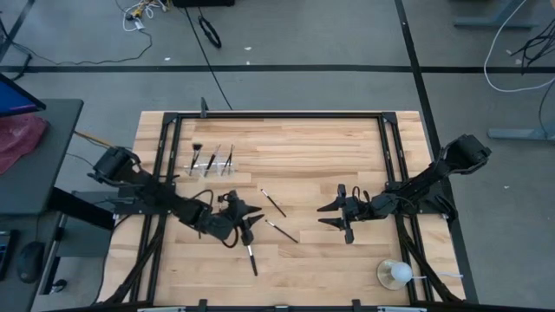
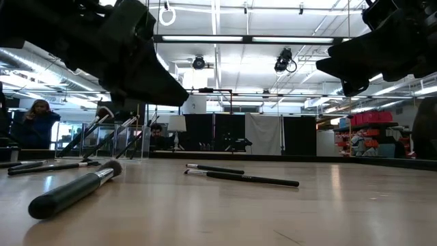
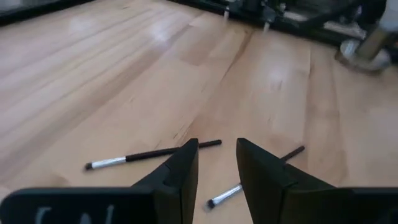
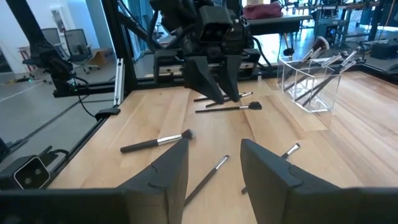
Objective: Put items in baskets/containers
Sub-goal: Put the eye groomer brush into the transparent organizer
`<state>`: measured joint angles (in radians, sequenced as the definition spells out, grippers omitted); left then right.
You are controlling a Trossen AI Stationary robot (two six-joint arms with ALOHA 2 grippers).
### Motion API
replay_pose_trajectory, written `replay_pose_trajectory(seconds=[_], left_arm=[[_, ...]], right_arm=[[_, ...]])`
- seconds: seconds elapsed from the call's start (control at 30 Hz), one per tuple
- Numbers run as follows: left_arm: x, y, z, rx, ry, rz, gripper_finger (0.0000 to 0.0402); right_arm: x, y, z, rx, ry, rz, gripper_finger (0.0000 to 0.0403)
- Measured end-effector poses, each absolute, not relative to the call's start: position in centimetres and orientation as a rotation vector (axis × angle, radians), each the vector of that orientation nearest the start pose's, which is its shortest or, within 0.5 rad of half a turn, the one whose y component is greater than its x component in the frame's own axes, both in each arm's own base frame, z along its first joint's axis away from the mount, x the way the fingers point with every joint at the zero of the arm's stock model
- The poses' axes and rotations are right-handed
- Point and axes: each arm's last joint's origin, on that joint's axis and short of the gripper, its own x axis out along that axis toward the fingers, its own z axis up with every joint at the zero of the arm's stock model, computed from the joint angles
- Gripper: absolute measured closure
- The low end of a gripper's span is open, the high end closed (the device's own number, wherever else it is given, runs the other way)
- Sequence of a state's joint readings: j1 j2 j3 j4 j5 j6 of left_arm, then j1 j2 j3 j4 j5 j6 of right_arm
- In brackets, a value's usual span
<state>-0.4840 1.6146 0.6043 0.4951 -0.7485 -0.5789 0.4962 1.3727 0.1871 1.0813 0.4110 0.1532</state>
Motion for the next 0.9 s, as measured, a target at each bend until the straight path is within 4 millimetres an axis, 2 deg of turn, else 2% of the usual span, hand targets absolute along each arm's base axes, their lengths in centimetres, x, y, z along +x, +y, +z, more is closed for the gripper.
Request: replay_pose_trajectory(seconds=[0.17, 0.33, 0.5, 0.67, 0.77, 0.9], left_arm=[[25.9, -12.2, 14.0, -0.361, 0.401, 0.373, 0.0272], [24.6, -11.9, 12.8, -0.492, 0.598, 0.403, 0.0228], [23.0, -11.0, 13.0, -0.576, 0.826, 0.479, 0.02], [22.3, -11.0, 15.3, -0.566, 0.973, 0.673, 0.0212], [22.3, -11.3, 16.7, -0.56, 0.922, 0.763, 0.0228], [22.0, -11.6, 16.6, -0.609, 0.89, 0.812, 0.0246]], right_arm=[[19.0, 9.0, 14.8, 0.106, 0.102, 0.078, 0.0253], [19.0, 9.0, 14.8, 0.106, 0.103, 0.077, 0.0253], [19.0, 8.9, 14.8, 0.105, 0.105, 0.072, 0.0253], [19.2, 8.5, 14.8, 0.106, 0.103, 0.056, 0.0253], [19.2, 8.4, 14.8, 0.115, 0.104, 0.048, 0.0253], [19.2, 8.4, 14.7, 0.132, 0.105, 0.045, 0.0253]])
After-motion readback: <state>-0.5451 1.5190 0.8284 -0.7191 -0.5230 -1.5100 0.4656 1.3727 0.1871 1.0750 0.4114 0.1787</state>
